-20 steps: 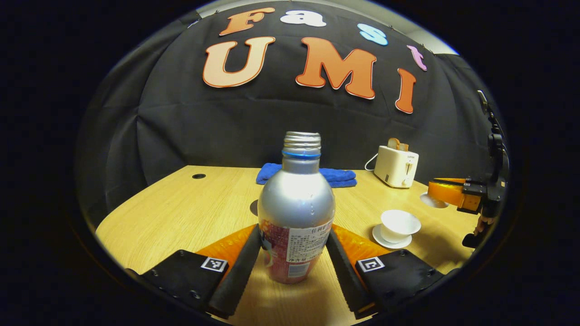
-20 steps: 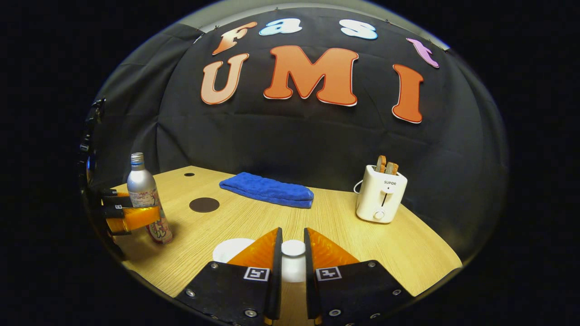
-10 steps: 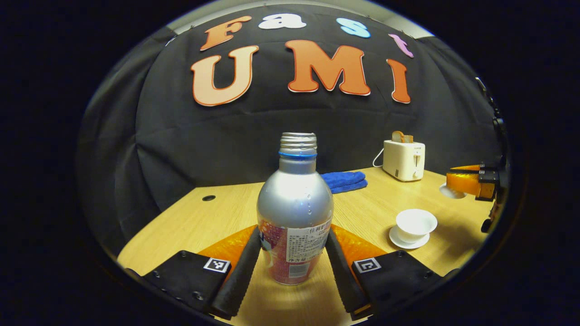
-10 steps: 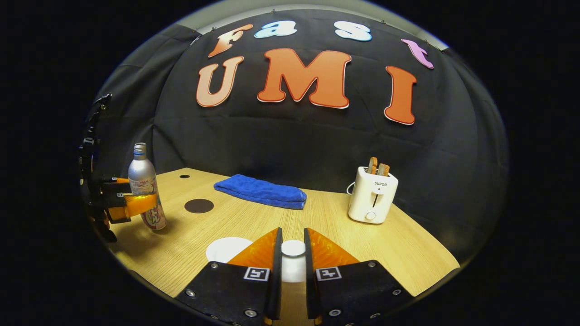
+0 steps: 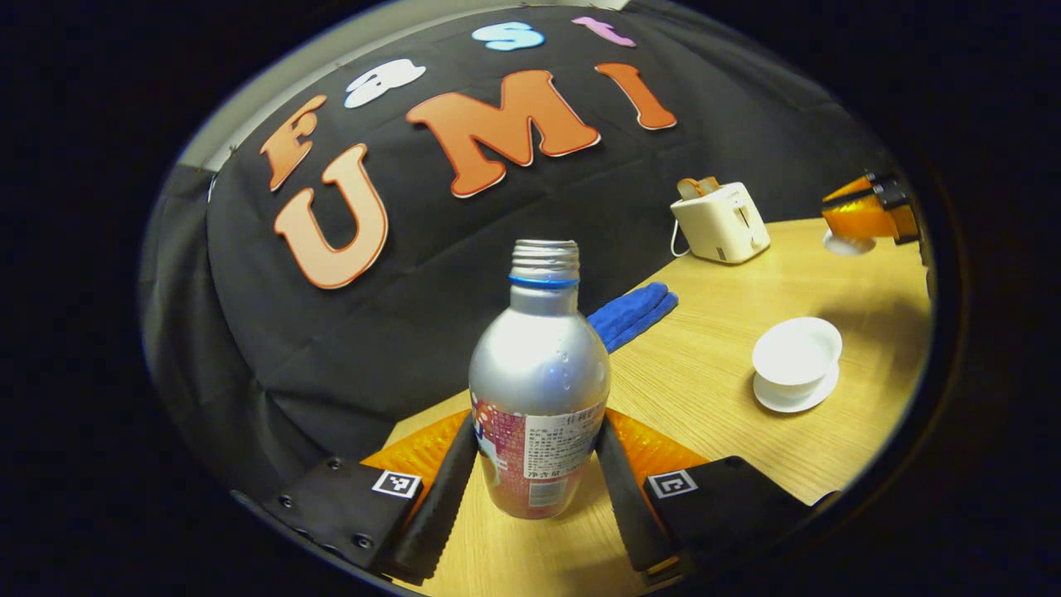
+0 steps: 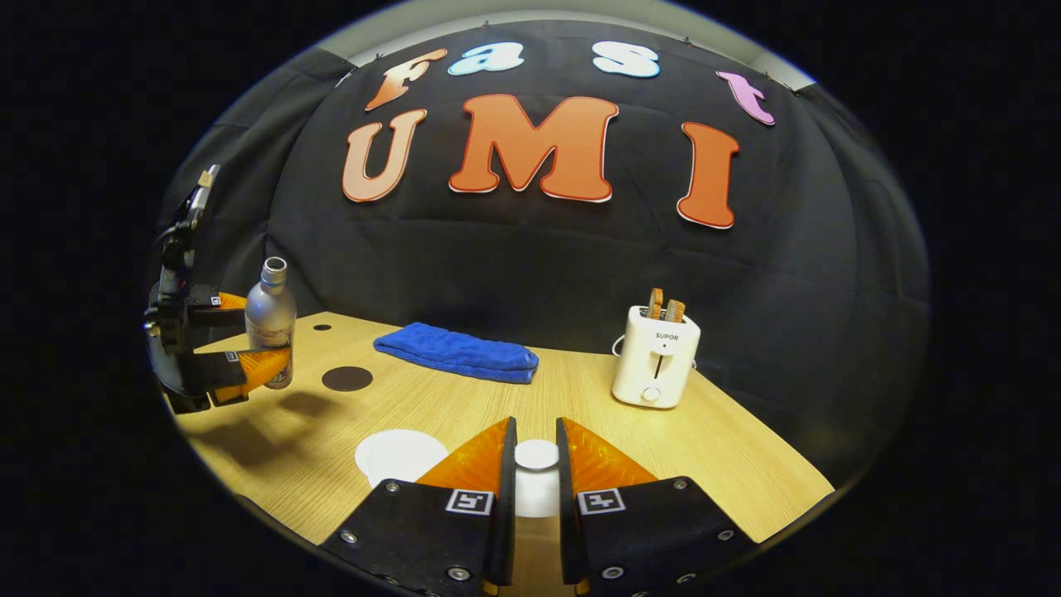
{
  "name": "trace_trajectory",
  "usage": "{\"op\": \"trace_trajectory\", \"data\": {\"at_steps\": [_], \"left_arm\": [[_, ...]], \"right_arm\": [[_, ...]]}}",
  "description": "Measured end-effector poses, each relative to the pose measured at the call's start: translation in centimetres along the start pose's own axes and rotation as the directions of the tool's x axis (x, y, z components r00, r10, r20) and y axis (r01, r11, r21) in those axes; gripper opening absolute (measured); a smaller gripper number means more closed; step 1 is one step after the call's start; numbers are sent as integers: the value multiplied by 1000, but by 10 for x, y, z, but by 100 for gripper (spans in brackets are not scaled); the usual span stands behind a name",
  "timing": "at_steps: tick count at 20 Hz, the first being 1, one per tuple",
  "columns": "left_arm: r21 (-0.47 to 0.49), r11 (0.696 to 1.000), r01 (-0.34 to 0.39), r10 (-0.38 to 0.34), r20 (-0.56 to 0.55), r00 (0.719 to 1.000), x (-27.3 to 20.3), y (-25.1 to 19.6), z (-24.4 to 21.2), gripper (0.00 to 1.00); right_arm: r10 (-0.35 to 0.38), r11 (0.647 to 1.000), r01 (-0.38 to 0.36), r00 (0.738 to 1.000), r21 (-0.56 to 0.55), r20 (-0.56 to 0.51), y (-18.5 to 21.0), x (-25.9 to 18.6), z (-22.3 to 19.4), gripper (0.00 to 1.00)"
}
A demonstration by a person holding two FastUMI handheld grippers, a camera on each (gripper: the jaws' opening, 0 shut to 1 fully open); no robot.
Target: Open the teacup lid with one hand, grasp the water bottle and pour water into the teacup with the other hand; after pouring, place the water bottle on the coaster and then close the teacup lid.
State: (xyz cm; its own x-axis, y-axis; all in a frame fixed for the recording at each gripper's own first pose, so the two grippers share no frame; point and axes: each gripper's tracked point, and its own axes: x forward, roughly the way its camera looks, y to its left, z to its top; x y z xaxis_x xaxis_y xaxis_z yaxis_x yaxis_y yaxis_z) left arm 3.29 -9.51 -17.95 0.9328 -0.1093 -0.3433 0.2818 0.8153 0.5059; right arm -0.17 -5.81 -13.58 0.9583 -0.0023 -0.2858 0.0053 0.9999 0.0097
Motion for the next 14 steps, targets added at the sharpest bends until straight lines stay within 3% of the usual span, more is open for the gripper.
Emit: {"op": "trace_trajectory", "data": {"at_steps": [5, 8, 14], "left_arm": [[162, 987, 13, -16, 21, 1000, 9, -13, 9, 84], [292, 956, -3, -10, 44, 999, 15, -19, 15, 87], [460, 888, -4, -24, 57, 998, 22, -37, 19, 84]], "right_arm": [[-18, 1000, 18, 1000, 6, 8, -12, -5, 1, 23], [-28, 1000, 27, 1000, 6, 12, -17, -8, 1, 23], [-48, 999, 48, 999, 18, 22, -28, -13, 2, 23]]}}
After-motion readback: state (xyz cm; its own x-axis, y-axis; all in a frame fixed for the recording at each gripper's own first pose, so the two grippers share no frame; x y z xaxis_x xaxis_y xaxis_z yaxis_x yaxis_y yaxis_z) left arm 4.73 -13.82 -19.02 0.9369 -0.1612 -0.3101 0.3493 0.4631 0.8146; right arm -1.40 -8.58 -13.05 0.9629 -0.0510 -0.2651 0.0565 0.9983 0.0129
